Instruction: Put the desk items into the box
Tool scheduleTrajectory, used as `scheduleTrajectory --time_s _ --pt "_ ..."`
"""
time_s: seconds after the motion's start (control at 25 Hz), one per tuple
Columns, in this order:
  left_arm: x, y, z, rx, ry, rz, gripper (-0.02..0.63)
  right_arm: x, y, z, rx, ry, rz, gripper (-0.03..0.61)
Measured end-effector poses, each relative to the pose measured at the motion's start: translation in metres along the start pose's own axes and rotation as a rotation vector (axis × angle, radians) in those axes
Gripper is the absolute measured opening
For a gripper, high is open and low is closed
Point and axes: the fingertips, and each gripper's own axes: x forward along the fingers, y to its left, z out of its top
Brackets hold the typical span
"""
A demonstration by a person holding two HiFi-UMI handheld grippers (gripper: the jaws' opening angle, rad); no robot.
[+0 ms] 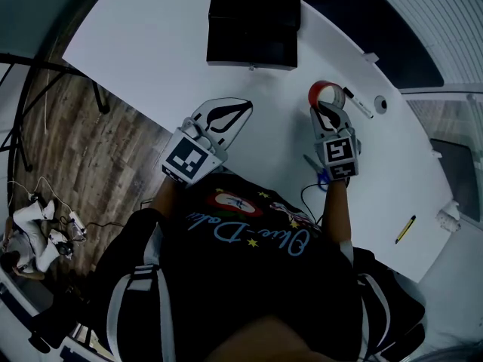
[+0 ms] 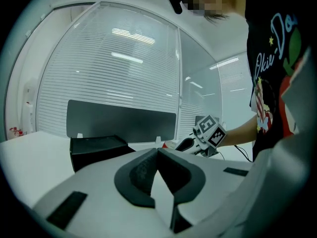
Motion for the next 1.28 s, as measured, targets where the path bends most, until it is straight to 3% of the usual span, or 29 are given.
scheduleTrajectory --time_s 0.64,1.12,1.28 --pt "-0.045 0.009 -0.002 -0.002 -0.016 0.018 -0.003 -0.032 0.029 0.041 0.085 -0.116 -0.081 0.048" --pt "-0.076 0.003 -0.006 0.029 -0.034 -0.059 -0.004 -0.059 0.061 0.056 0.097 -0.132 -0.169 0.048" --pt "-0.083 -0.001 0.0 0.031 -0.071 -0.041 -0.003 -0.072 0.068 0.054 0.084 -0.151 -0.176 0.048"
